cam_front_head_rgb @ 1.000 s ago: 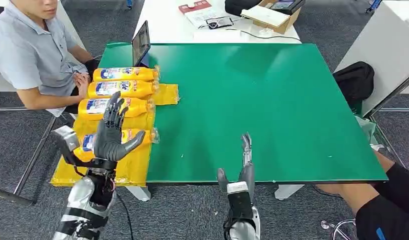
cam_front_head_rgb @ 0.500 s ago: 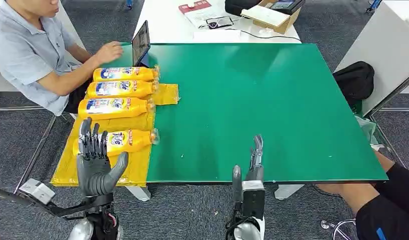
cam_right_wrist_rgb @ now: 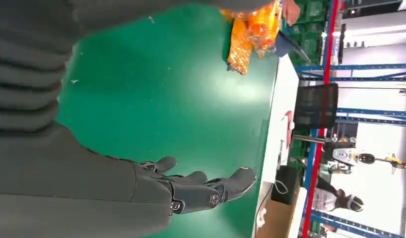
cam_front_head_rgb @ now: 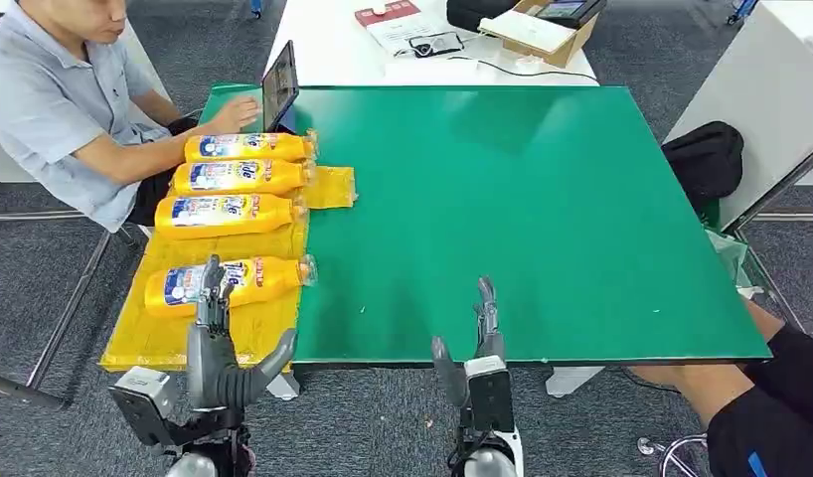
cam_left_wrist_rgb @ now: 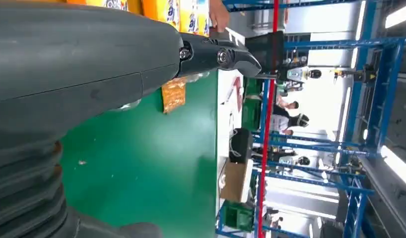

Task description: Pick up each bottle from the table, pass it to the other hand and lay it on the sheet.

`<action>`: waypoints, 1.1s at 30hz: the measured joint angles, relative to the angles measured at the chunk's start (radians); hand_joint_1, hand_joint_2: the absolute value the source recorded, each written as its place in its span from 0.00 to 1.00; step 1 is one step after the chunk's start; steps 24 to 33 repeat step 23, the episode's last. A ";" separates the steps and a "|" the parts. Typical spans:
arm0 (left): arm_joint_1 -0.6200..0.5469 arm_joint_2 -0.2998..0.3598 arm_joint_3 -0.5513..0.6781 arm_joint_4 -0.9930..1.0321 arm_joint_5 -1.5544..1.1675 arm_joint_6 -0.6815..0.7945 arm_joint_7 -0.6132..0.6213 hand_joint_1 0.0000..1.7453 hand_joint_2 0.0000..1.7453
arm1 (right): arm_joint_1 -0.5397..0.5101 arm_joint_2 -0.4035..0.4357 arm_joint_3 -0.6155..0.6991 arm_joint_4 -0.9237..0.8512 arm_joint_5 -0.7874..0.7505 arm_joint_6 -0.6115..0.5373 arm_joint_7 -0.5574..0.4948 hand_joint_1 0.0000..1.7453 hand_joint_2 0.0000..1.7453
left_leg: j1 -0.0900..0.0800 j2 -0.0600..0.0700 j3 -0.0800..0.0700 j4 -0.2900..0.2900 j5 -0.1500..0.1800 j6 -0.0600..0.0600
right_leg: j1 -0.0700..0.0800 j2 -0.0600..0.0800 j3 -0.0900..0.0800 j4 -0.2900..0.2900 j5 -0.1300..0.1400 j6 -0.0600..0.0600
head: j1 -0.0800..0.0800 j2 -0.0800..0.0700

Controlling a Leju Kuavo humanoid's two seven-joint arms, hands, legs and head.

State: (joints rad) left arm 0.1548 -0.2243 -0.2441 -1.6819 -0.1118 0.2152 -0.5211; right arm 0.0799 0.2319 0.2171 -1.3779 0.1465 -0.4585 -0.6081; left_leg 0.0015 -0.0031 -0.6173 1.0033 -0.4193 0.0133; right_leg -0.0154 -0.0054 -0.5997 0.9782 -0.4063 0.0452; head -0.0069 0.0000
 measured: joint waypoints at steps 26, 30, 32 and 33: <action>-0.004 -0.004 0.002 0.089 0.132 -0.060 0.030 0.00 1.00 | 0.008 0.012 -0.036 0.042 0.048 -0.083 0.032 0.00 1.00 | 0.000 0.000 0.000 0.000 0.000 0.000 | 0.000 0.000 0.000 0.000 0.000 0.000 | 0.000 0.000; -0.004 -0.004 0.002 0.089 0.132 -0.060 0.030 0.00 1.00 | 0.008 0.012 -0.036 0.042 0.048 -0.083 0.032 0.00 1.00 | 0.000 0.000 0.000 0.000 0.000 0.000 | 0.000 0.000 0.000 0.000 0.000 0.000 | 0.000 0.000; -0.004 -0.004 0.002 0.089 0.132 -0.060 0.030 0.00 1.00 | 0.008 0.012 -0.036 0.042 0.048 -0.083 0.032 0.00 1.00 | 0.000 0.000 0.000 0.000 0.000 0.000 | 0.000 0.000 0.000 0.000 0.000 0.000 | 0.000 0.000; -0.004 -0.004 0.002 0.089 0.132 -0.060 0.030 0.00 1.00 | 0.008 0.012 -0.036 0.042 0.048 -0.083 0.032 0.00 1.00 | 0.000 0.000 0.000 0.000 0.000 0.000 | 0.000 0.000 0.000 0.000 0.000 0.000 | 0.000 0.000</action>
